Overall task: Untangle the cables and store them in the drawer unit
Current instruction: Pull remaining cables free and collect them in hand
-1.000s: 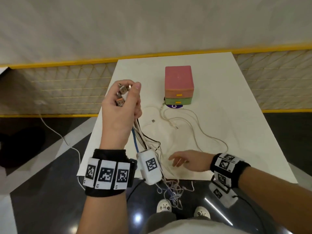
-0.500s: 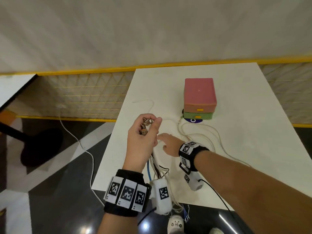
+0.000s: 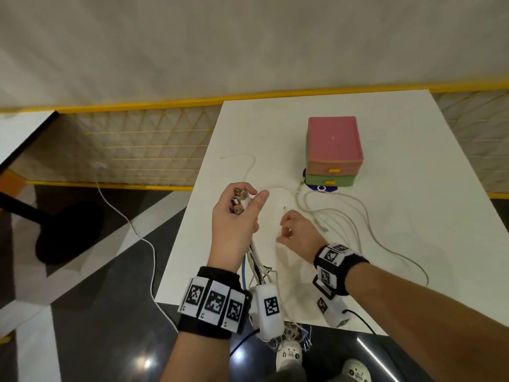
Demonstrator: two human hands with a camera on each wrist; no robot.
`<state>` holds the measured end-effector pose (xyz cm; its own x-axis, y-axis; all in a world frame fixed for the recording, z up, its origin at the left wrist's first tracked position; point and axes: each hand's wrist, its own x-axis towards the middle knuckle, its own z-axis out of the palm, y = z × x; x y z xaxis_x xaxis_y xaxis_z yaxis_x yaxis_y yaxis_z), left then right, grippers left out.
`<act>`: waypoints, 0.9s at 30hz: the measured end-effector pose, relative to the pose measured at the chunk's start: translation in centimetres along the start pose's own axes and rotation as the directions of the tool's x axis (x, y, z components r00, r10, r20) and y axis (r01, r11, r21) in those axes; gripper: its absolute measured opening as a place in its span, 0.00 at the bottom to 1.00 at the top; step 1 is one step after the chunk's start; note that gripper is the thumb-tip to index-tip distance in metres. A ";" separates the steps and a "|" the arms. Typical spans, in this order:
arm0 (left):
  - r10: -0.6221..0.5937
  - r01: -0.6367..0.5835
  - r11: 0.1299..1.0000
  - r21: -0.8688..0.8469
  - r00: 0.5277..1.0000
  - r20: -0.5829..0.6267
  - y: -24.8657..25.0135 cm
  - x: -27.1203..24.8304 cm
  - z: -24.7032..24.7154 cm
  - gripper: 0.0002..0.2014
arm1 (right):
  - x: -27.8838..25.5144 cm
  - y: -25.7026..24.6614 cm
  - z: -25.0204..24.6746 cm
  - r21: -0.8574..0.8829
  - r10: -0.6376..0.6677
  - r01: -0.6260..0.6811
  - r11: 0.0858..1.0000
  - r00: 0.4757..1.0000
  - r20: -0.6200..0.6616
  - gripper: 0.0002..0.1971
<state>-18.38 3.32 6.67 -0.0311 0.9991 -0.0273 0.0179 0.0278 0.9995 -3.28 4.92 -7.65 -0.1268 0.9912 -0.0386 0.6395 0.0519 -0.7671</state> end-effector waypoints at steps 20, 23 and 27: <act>-0.002 -0.002 0.961 -0.278 1.000 -0.012 4.4 -0.8 2.6 0.06 | -17.9 -0.6 -13.2 0.159 -0.020 0.009 0.987 0.998 0.065 0.09; 0.040 -0.007 0.982 -0.188 0.984 0.171 4.8 -2.3 4.8 0.07 | -18.0 -0.3 -15.7 0.063 0.003 0.001 0.998 0.997 -0.077 0.09; 0.010 -0.027 0.999 0.029 0.884 0.467 5.0 -4.6 8.7 0.12 | -15.8 -2.9 -18.3 -0.044 -0.074 0.066 0.997 0.973 -0.219 0.09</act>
<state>-9.48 -0.83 11.65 0.4389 0.8982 -0.0228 0.0479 0.0020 0.9989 10.80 -8.65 6.92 -0.0048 0.9872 0.1591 0.6627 0.1223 -0.7388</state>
